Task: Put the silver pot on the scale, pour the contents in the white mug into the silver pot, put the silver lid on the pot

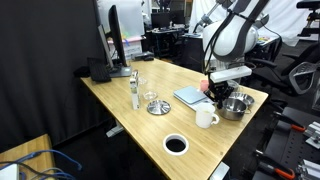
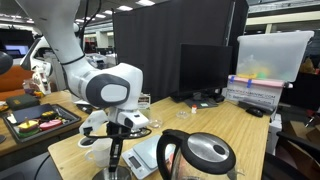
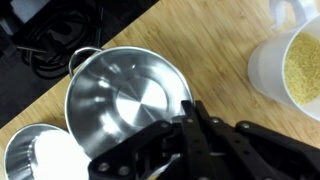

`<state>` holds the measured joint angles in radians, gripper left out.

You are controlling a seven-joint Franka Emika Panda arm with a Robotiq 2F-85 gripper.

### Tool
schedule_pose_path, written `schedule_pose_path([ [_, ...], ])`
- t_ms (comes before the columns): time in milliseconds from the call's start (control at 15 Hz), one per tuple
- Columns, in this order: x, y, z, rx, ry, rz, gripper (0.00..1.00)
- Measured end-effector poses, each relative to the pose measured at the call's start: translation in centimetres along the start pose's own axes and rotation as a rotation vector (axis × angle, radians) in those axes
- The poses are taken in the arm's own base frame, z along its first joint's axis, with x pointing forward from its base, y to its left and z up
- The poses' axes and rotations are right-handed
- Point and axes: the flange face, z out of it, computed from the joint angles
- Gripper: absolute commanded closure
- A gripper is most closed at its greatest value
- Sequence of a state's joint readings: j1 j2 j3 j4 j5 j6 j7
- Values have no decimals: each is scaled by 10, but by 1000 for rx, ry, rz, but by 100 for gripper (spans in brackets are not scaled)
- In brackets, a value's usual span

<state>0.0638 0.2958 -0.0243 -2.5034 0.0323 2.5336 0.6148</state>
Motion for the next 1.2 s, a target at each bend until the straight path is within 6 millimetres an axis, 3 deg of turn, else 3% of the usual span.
schedule_pose_path([
  [333, -3, -7, -15, 19, 32, -34, 99],
  [467, -5, -10, -39, 50, 76, -50, 99],
  [867, -20, -21, -146, 109, 306, -159, 99],
  [1000, -22, -27, -168, 42, 369, -211, 99],
  [1200, -24, -47, -181, -96, 416, -311, 99],
])
